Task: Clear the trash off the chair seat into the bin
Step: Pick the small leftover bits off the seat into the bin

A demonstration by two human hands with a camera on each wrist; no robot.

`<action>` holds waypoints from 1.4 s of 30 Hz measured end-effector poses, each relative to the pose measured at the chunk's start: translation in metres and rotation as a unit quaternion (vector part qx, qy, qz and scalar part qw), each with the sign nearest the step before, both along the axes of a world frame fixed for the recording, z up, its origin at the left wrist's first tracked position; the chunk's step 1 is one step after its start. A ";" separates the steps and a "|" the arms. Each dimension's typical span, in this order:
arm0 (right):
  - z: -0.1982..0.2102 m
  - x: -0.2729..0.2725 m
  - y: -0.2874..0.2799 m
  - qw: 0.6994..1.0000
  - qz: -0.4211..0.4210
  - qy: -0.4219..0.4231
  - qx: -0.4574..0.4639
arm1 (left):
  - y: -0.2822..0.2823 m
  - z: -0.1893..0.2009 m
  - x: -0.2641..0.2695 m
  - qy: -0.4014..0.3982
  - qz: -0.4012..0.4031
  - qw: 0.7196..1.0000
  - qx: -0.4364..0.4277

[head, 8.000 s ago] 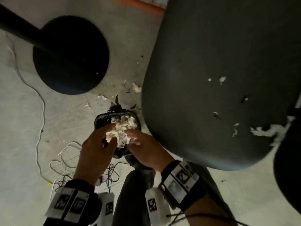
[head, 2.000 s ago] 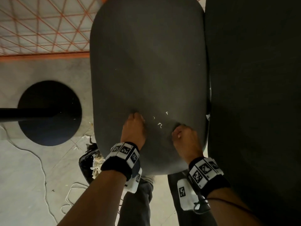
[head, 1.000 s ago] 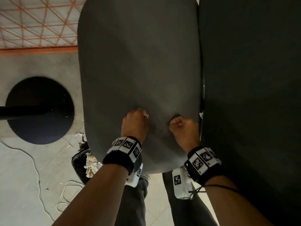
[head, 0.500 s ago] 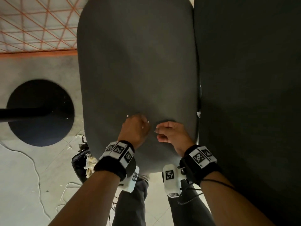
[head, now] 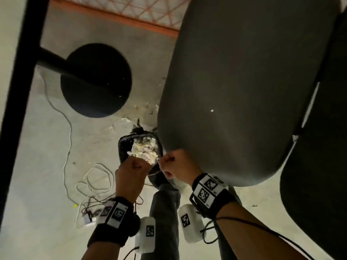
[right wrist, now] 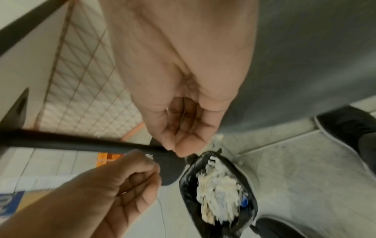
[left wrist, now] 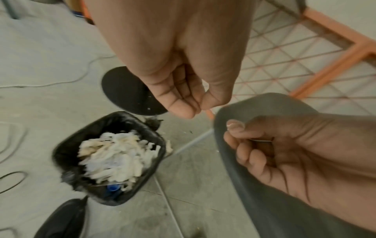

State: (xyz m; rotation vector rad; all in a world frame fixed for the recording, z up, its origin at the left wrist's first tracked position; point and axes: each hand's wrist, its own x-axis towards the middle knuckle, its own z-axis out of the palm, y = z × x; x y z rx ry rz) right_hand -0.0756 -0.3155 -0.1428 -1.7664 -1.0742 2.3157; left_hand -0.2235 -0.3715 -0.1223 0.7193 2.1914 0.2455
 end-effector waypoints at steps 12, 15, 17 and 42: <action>-0.078 -0.113 -0.019 0.992 0.124 -0.025 -0.009 | -0.051 -0.085 -0.088 -0.028 0.109 0.993 -0.042; -0.076 -0.110 -0.024 0.994 0.095 -0.004 -0.055 | -0.059 -0.081 -0.094 -0.031 0.118 0.992 -0.023; -0.066 -0.104 -0.028 0.995 0.030 0.023 -0.090 | -0.065 -0.069 -0.097 -0.039 0.117 0.992 -0.004; 0.020 0.177 -0.001 0.888 -0.400 -0.194 0.121 | 0.165 -0.045 0.139 0.020 -0.364 0.925 0.108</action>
